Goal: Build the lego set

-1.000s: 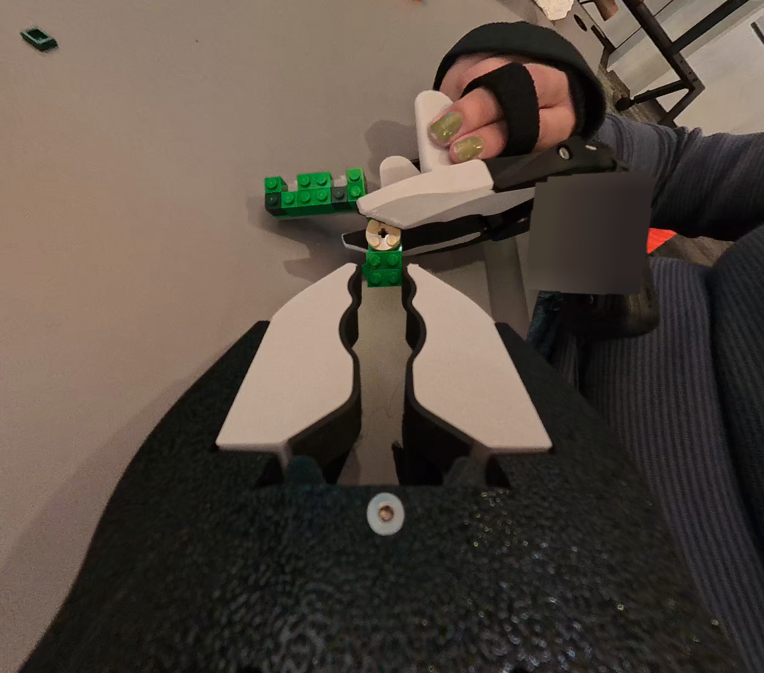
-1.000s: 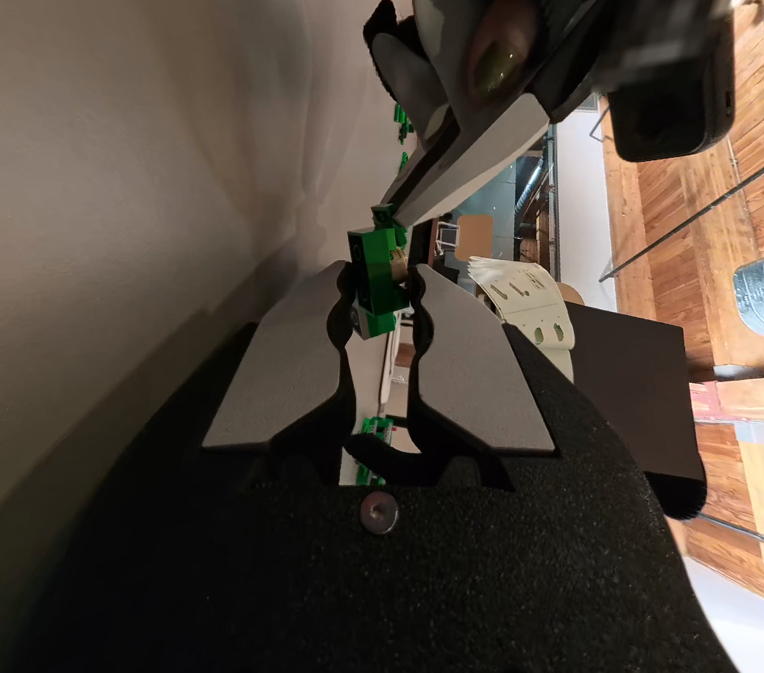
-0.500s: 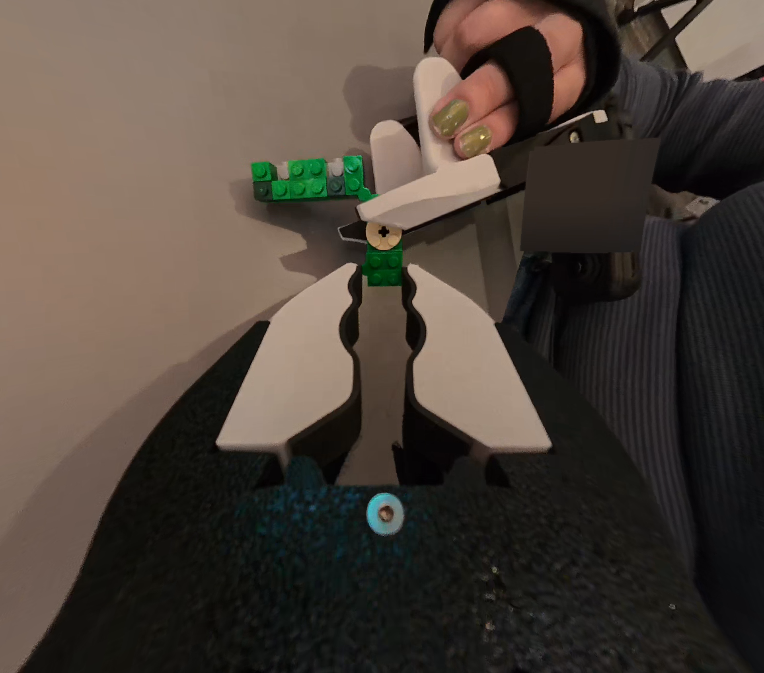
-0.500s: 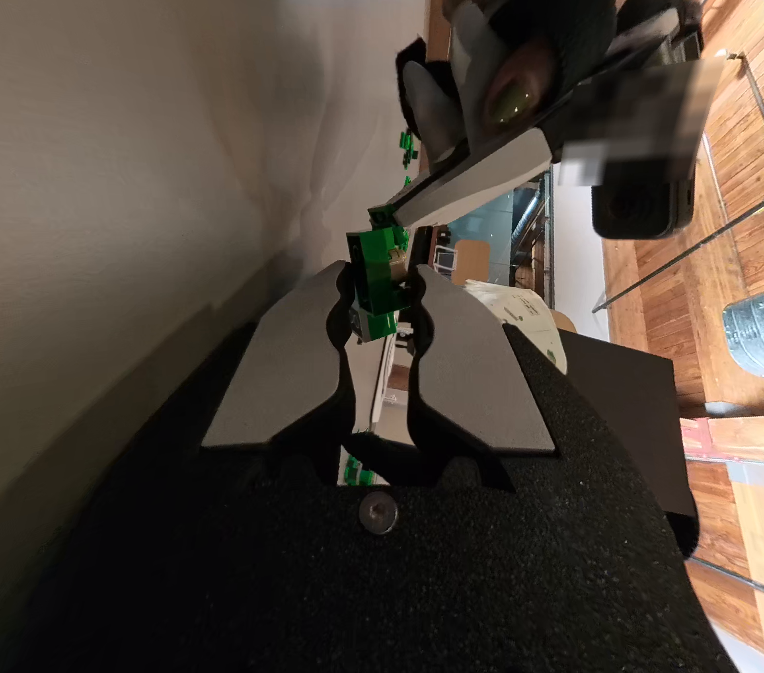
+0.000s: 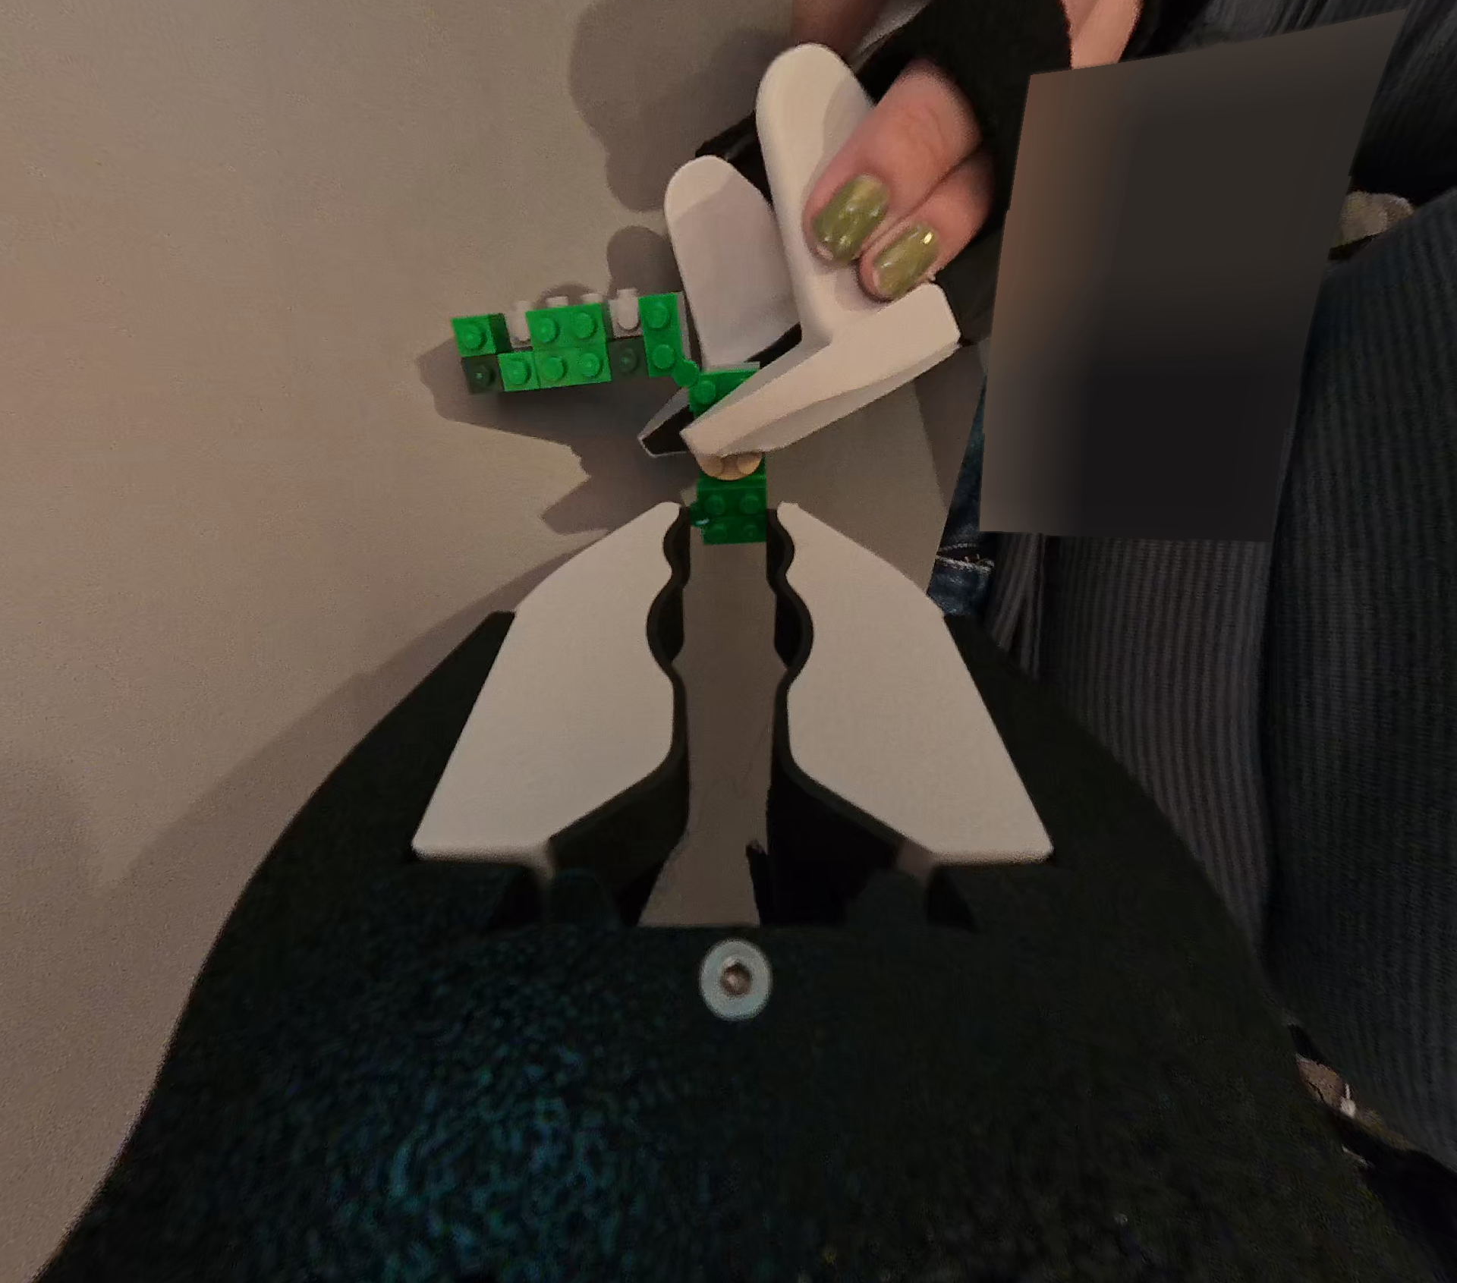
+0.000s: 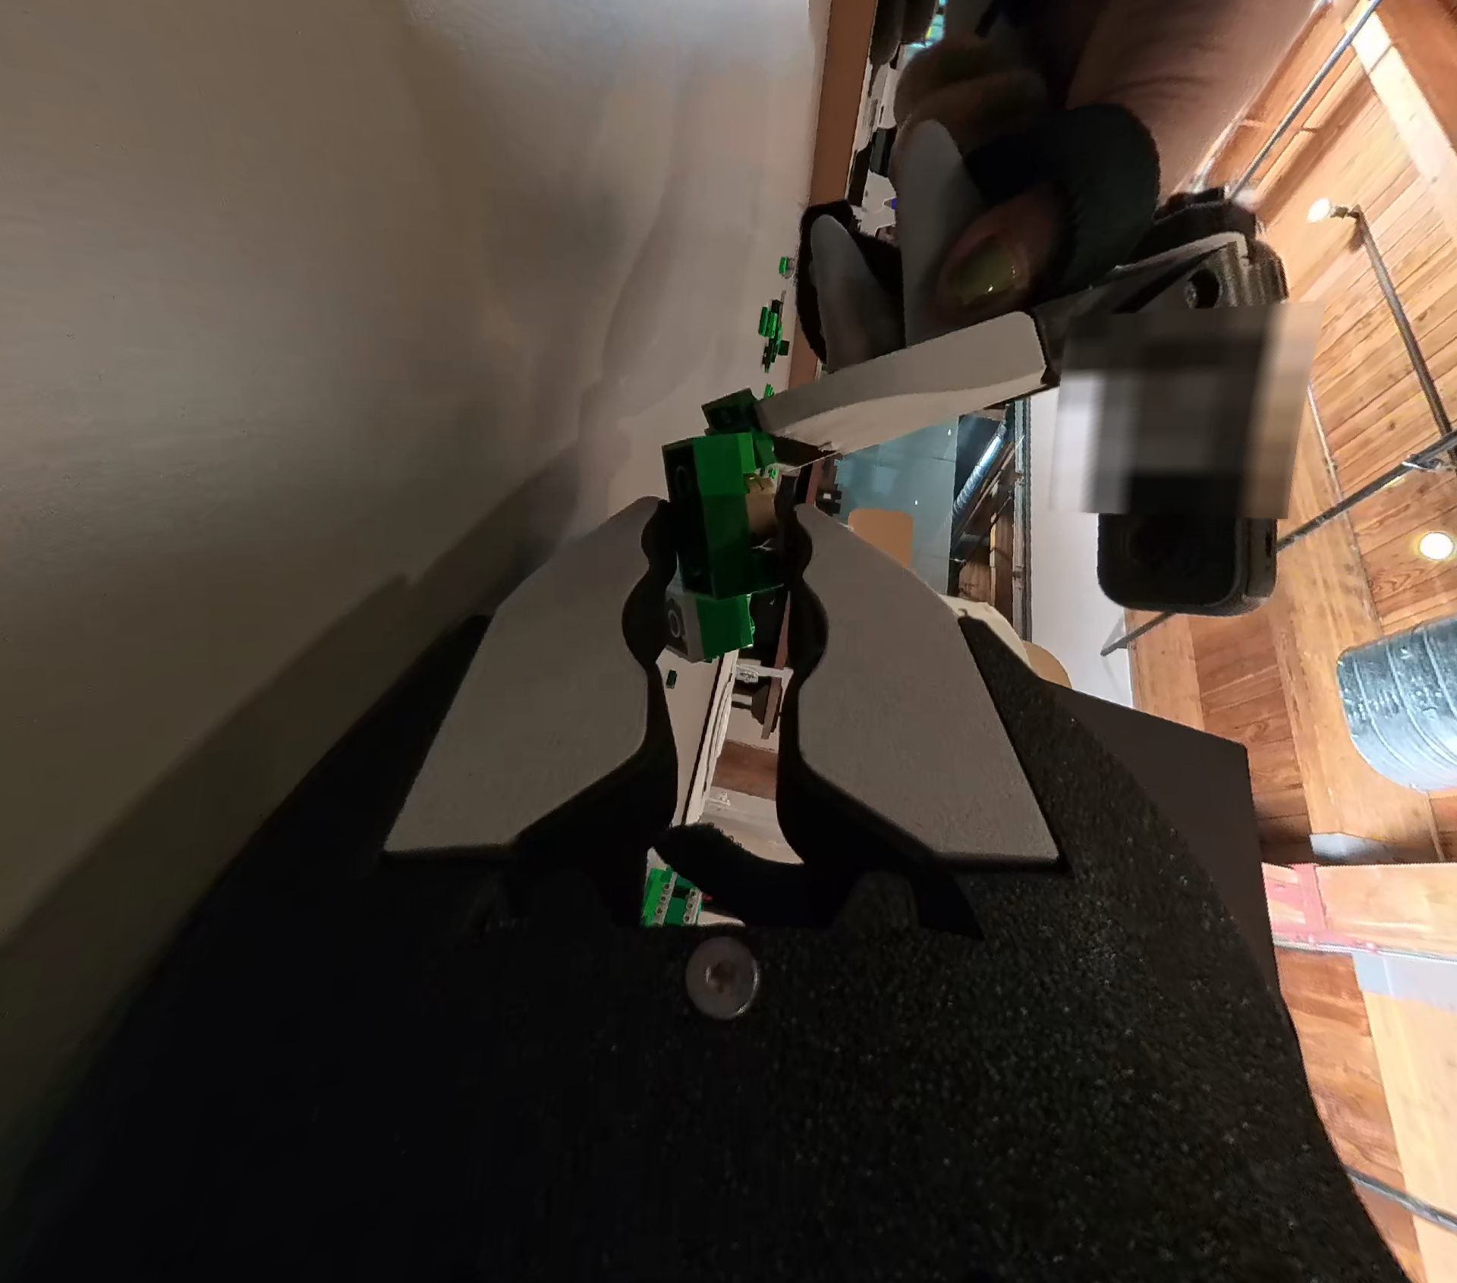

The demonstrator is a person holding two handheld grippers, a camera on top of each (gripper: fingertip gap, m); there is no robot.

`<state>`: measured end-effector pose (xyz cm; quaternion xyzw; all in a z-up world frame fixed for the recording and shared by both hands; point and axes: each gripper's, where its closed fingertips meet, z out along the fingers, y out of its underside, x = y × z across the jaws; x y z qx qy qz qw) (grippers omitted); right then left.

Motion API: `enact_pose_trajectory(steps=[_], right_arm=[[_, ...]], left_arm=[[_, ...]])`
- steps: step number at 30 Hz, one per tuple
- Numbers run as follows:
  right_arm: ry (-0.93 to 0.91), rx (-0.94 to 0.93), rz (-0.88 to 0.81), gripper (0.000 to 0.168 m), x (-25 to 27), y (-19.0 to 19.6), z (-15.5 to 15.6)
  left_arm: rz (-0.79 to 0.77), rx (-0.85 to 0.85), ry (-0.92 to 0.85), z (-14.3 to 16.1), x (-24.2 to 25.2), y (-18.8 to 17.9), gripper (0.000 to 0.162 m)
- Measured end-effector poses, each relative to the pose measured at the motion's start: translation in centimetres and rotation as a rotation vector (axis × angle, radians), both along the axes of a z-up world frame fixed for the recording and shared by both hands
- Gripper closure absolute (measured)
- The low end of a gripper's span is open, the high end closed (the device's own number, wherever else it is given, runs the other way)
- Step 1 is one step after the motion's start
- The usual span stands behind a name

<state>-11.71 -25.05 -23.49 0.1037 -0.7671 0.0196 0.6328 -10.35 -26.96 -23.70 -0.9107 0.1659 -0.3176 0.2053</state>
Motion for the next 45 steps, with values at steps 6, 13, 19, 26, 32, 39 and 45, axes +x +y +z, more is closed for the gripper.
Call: enact_pose_trajectory(steps=[6,13,19,26,32,39,45], right_arm=[[-0.001,0.016,0.031,0.143,0.3,-0.4,0.0],[-0.06,-0.059,0.047,0.143,0.4,-0.6,-0.5],[-0.137,-0.181,0.077,0.146,0.5,-0.9,-0.8],[-0.134,-0.162,0.121,0.146,0.8,-1.7,-1.0],[-0.138,-0.169,0.147,0.146,1.0,-2.1,-1.0],[-0.12,-0.153,0.156,0.147,1.1,-2.2,-0.9],[-0.115,-0.142,0.156,0.147,1.2,-2.3,-0.8]], left_arm=[[-0.051,-0.045,0.013,-0.1,0.2,-0.3,0.144],[-0.118,-0.084,0.009,-0.1,0.4,-0.3,0.144],[-0.147,-0.106,-0.014,-0.1,0.2,0.0,0.144],[-0.182,-0.129,-0.024,-0.3,0.2,-0.4,0.144],[-0.284,-0.128,-0.038,-0.3,0.7,-1.0,0.144],[-0.294,-0.12,-0.026,-0.2,0.9,-1.2,0.144],[-0.276,-0.126,-0.013,-0.2,0.9,-1.3,0.144]])
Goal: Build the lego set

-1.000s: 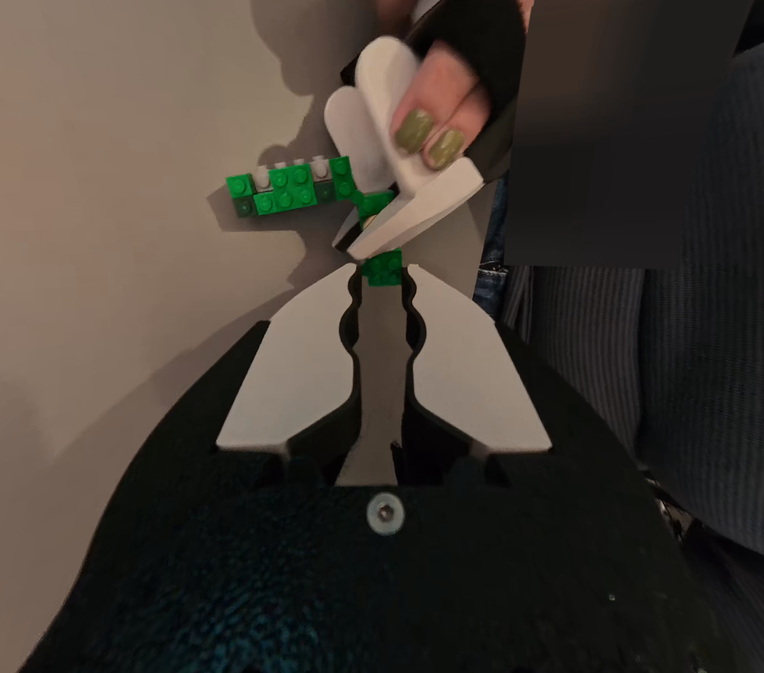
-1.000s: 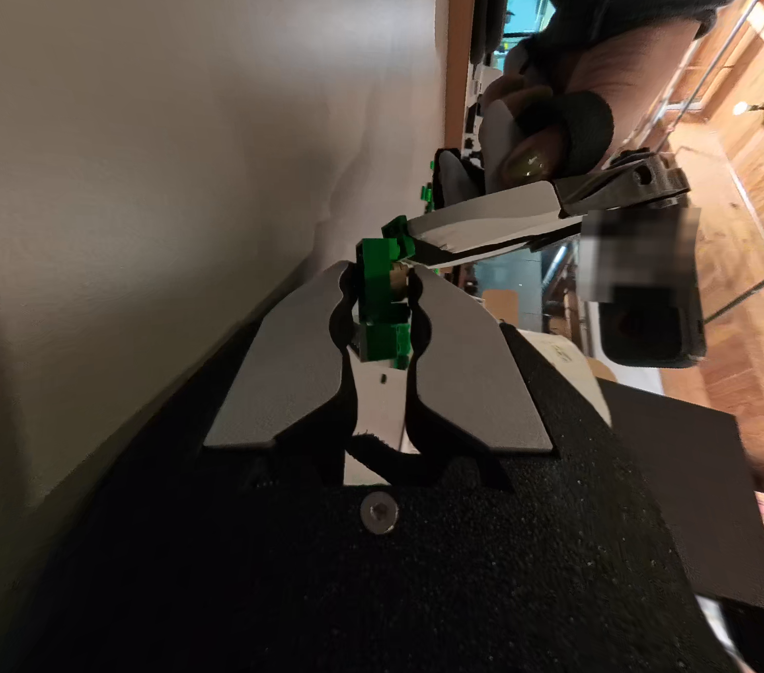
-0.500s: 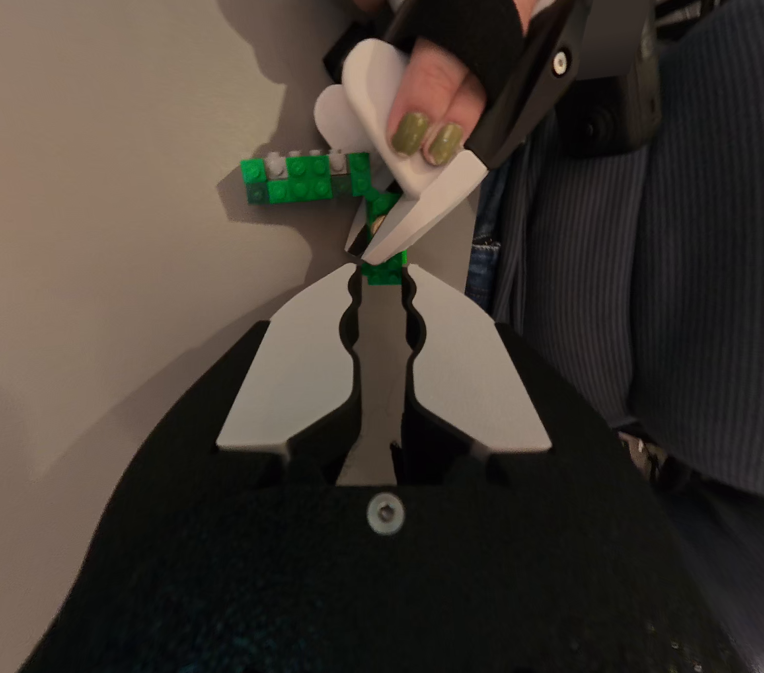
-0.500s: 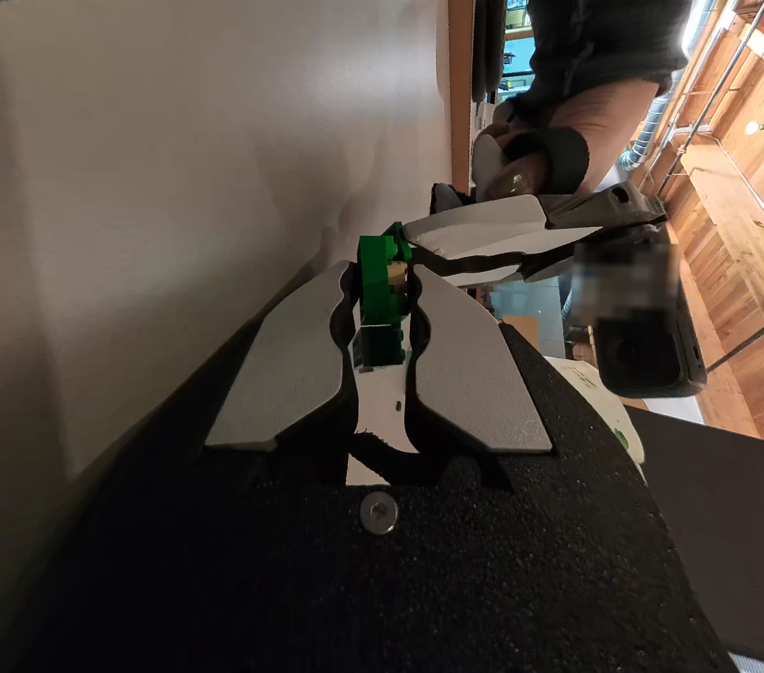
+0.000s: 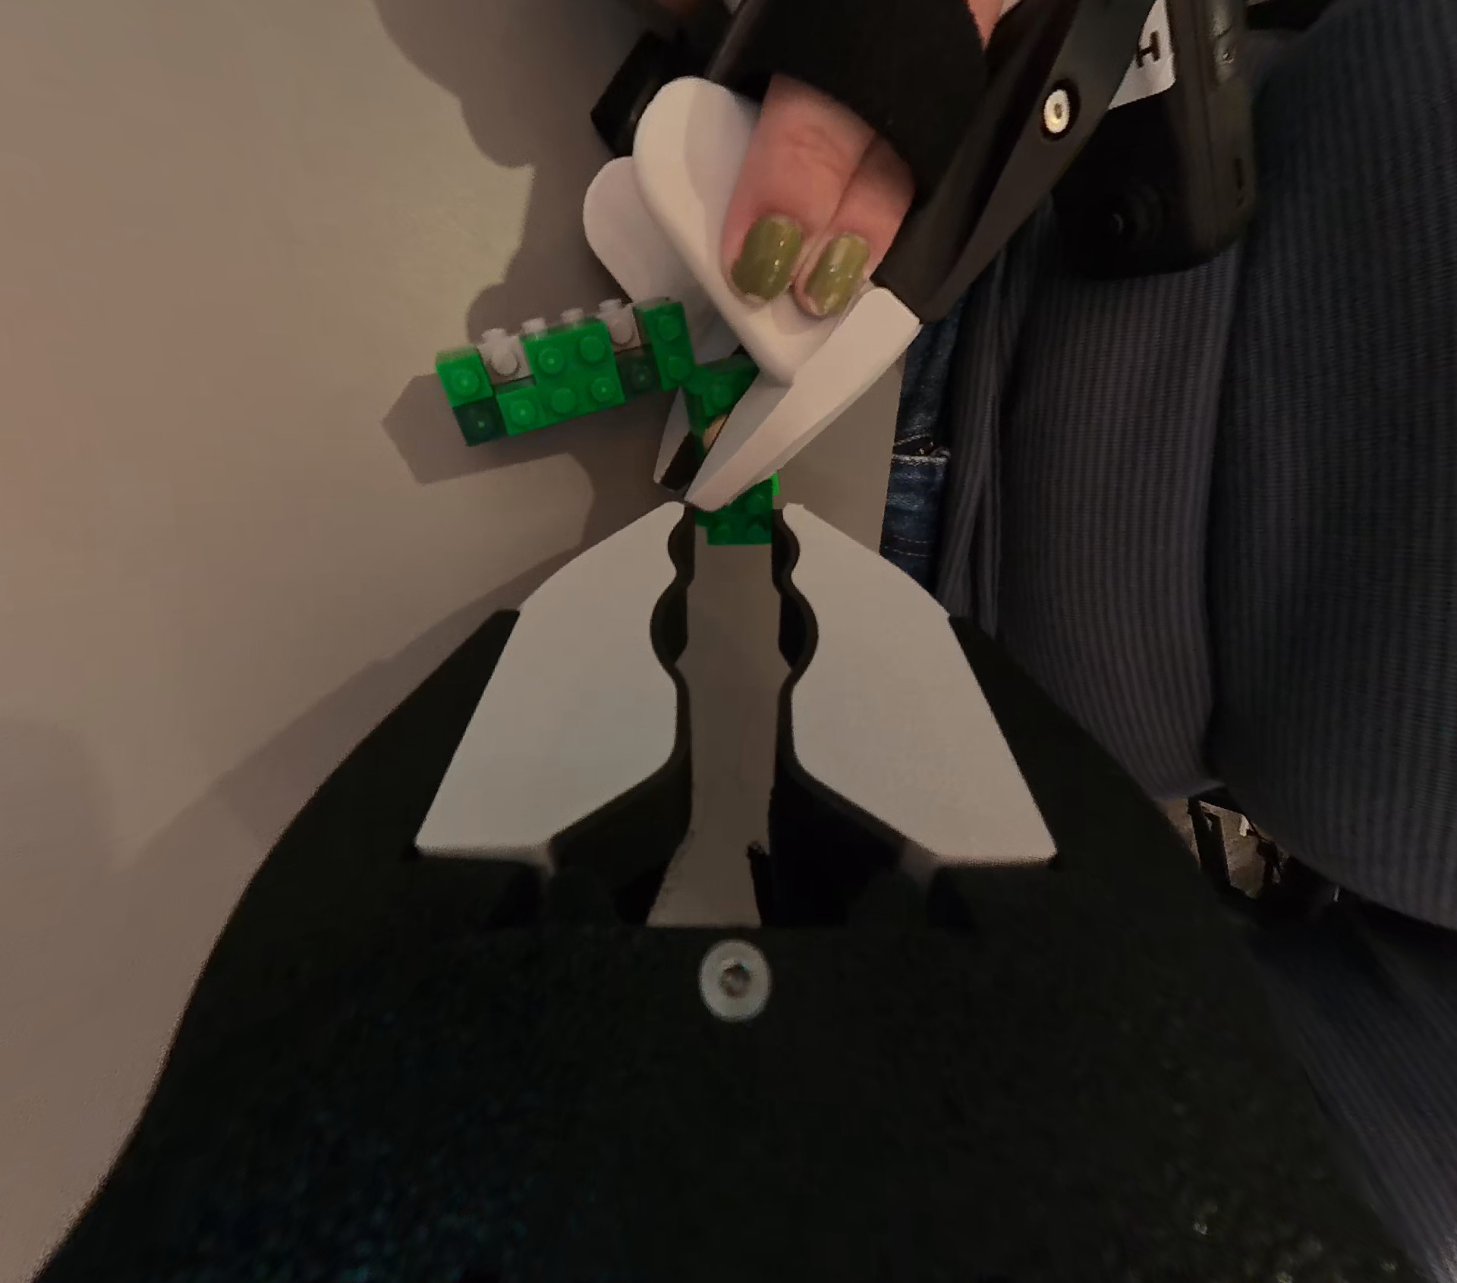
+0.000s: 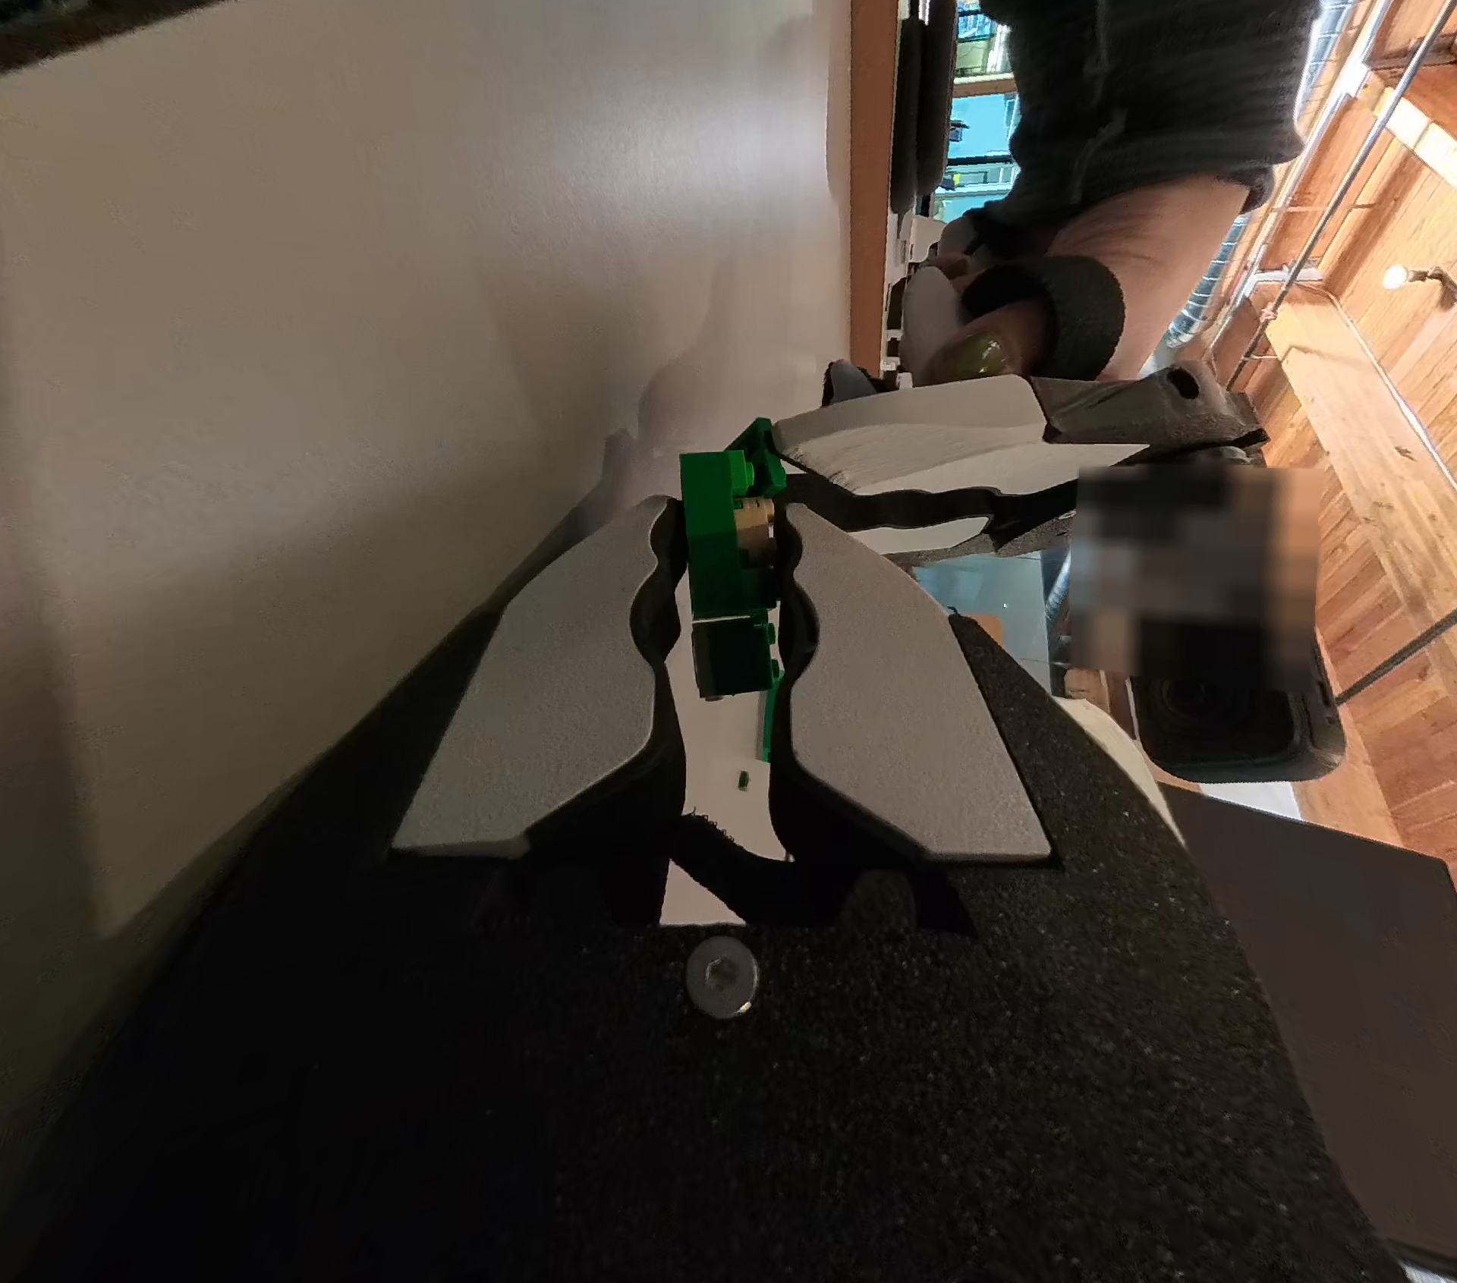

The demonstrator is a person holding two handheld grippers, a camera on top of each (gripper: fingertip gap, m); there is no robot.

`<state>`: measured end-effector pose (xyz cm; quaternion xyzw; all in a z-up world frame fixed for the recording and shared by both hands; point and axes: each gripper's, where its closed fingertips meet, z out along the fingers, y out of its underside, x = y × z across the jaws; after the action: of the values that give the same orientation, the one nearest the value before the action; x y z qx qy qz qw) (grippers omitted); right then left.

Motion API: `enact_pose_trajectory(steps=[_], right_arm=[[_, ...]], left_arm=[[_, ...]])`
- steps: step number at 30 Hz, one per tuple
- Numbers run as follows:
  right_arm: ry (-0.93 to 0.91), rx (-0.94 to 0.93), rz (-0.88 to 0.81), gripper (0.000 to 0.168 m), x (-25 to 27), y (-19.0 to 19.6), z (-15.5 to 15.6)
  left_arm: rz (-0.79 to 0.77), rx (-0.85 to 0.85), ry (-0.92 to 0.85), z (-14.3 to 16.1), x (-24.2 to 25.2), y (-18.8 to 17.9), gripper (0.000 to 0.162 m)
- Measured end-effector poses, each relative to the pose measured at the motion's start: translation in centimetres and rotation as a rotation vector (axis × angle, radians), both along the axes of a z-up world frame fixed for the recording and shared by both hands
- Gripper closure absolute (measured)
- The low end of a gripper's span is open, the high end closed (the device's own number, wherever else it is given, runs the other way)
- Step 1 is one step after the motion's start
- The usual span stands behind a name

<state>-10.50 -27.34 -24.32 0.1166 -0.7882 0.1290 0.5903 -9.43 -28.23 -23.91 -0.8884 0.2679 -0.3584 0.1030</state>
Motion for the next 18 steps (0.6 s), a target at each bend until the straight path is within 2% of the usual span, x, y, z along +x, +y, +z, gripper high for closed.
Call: enact_pose_trajectory(steps=[11,18], right_arm=[[0.004,0.003,0.039,0.148,0.3,-0.6,0.0],[0.054,0.007,-0.039,0.148,-0.5,0.6,0.6]], left_arm=[[-0.078,0.026,0.011,-0.1,0.2,-0.4,0.144],[0.006,0.068,-0.015,0.6,-0.4,0.4,0.144]])
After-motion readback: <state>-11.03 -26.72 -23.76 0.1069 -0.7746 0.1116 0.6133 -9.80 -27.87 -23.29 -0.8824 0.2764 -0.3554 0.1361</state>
